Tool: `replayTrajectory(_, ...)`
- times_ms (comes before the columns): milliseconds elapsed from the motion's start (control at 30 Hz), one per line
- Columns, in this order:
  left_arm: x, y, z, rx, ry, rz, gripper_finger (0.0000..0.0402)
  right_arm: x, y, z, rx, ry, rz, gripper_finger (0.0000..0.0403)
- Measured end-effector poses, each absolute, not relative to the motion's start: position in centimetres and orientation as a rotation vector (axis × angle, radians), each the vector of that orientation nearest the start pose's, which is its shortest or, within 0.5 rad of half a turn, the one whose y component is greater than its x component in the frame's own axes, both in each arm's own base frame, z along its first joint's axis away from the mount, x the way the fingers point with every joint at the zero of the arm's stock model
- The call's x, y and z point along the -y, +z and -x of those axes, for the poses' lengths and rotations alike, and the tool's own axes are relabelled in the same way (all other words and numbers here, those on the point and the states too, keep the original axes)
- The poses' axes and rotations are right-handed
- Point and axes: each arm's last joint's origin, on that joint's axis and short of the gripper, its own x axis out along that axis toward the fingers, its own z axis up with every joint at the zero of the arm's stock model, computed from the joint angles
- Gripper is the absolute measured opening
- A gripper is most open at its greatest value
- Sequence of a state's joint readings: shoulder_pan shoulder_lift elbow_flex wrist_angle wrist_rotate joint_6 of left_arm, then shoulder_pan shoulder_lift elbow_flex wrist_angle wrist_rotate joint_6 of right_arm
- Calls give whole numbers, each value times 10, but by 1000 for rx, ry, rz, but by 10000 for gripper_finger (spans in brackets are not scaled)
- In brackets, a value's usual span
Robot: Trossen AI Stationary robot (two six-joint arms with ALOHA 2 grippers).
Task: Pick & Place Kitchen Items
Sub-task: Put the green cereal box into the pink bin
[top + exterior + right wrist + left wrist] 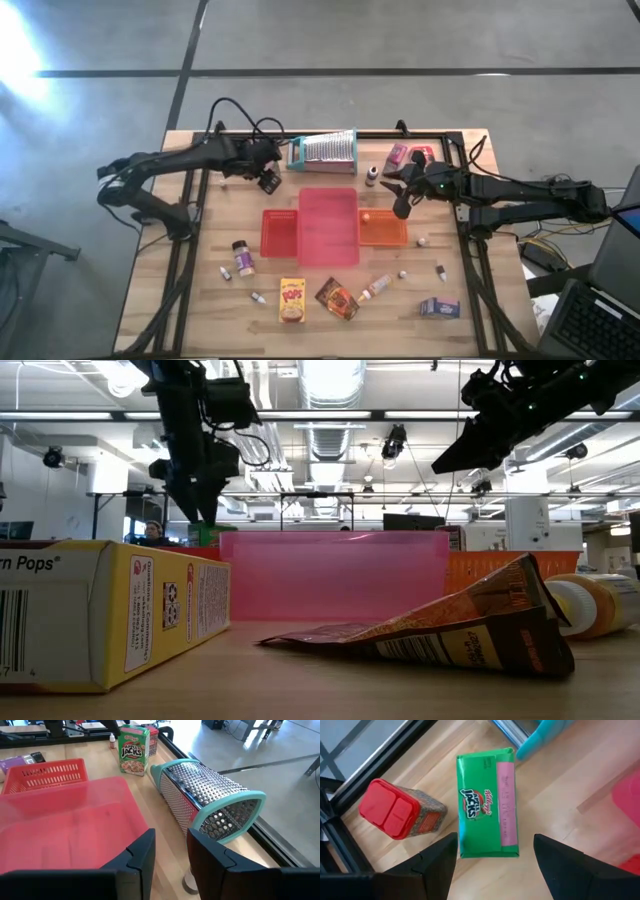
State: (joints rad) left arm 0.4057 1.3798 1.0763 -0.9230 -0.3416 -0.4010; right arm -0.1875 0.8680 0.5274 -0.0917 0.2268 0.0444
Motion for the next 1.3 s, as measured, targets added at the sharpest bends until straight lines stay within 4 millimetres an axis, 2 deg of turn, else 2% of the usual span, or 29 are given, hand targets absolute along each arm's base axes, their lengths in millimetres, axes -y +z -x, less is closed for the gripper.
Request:
replayTrajectory(367,-116,243,-237,-1155,907,380,266,42,237,-185,-446,-417,-30,82)
replayTrajectory(700,-121,230,-246,-1178,907,381,258,42,236,-185,-448,-417,-30,80)
replayTrajectory(933,-124,222,-250,-1205,909,381,230,42,236,-185,-451,-417,-30,104)
replayTrajectory(1300,-123,226,-249,-1200,887,373,171,42,236,-185,-451,-419,-29,131)
